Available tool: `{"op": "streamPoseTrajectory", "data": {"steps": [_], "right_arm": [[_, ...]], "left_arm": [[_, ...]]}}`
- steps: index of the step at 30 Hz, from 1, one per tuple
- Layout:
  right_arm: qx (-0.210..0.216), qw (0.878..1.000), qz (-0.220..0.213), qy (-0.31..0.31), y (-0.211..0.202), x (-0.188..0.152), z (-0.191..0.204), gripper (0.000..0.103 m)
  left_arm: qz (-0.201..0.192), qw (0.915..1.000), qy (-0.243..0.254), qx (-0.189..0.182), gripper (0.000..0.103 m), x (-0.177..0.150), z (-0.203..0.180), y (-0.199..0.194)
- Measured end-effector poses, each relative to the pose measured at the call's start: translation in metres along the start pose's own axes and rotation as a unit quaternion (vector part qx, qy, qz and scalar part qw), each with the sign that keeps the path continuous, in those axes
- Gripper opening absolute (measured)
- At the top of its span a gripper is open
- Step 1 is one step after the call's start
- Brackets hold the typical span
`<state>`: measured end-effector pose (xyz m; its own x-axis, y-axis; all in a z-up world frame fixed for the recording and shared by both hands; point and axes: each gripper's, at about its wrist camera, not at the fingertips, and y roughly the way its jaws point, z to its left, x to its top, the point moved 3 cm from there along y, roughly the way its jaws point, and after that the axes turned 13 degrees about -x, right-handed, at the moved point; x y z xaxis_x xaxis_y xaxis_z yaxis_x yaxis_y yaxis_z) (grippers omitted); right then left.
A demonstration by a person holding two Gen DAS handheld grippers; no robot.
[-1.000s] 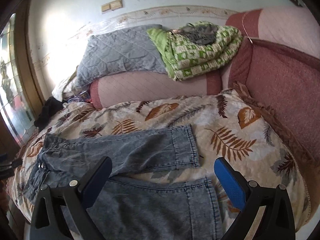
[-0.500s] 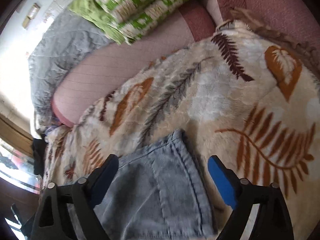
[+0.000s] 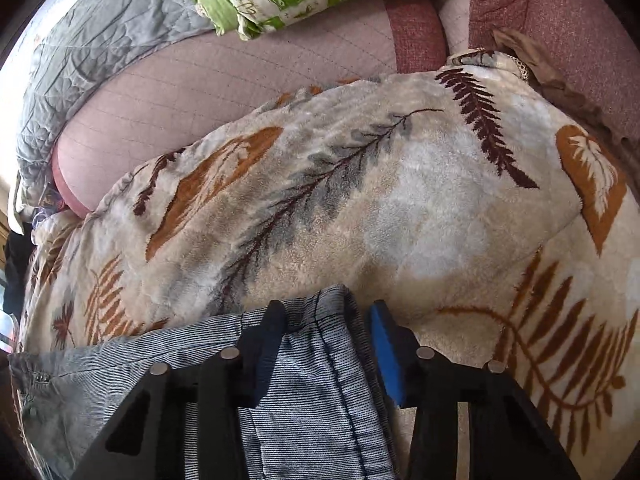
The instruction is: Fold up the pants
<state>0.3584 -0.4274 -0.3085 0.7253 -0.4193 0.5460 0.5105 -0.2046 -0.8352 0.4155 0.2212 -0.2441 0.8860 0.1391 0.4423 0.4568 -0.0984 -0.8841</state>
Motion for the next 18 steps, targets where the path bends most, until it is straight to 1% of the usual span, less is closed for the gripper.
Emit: {"op": "streamPoseTrajectory", "data": {"steps": [1,2,4,5,7,8,9,10,12,15,18], "right_arm": [[0.000,1.000,-0.003,-0.002,-0.001,0.000,0.001,0.040],[0.000,1.000,-0.004,-0.004,-0.001,0.000,0.003,0.039],[-0.005,1.000,-0.007,-0.007,-0.002,0.000,0.005,0.034],[-0.006,1.000,-0.010,-0.009,-0.004,0.000,0.005,0.031],[-0.004,1.000,-0.016,-0.006,-0.005,-0.001,0.004,0.023],[-0.003,1.000,-0.018,-0.004,-0.007,-0.001,0.003,0.019],[0.006,1.000,-0.018,0.001,-0.008,-0.001,0.001,0.018],[0.016,1.000,-0.019,0.007,-0.010,0.000,-0.002,0.018],[0.030,0.999,-0.026,0.013,-0.017,0.000,-0.006,0.017],[0.044,0.998,-0.041,0.016,-0.036,0.002,-0.010,0.017],[0.059,0.996,-0.062,0.021,-0.064,0.001,-0.014,0.017]], "left_arm": [[0.004,1.0000,0.003,-0.004,0.093,0.001,-0.005,0.004],[0.009,0.9999,0.006,-0.010,0.088,0.002,-0.011,0.009],[0.022,0.9995,0.017,-0.017,0.064,0.002,-0.022,0.020],[0.031,0.9991,0.022,-0.019,0.058,0.002,-0.027,0.026],[0.044,0.9984,0.021,-0.028,0.025,0.001,-0.033,0.035],[0.044,0.9982,0.017,-0.036,0.020,0.001,-0.034,0.036],[0.040,0.9984,0.017,-0.037,0.013,0.001,-0.034,0.035],[0.037,0.9984,0.020,-0.039,0.009,0.000,-0.035,0.032],[0.027,0.9985,0.026,-0.041,0.007,-0.001,-0.036,0.023],[0.004,0.9980,0.030,-0.056,0.007,-0.001,-0.037,0.000],[-0.024,0.9963,0.035,-0.075,0.007,-0.003,-0.038,-0.032]]}}
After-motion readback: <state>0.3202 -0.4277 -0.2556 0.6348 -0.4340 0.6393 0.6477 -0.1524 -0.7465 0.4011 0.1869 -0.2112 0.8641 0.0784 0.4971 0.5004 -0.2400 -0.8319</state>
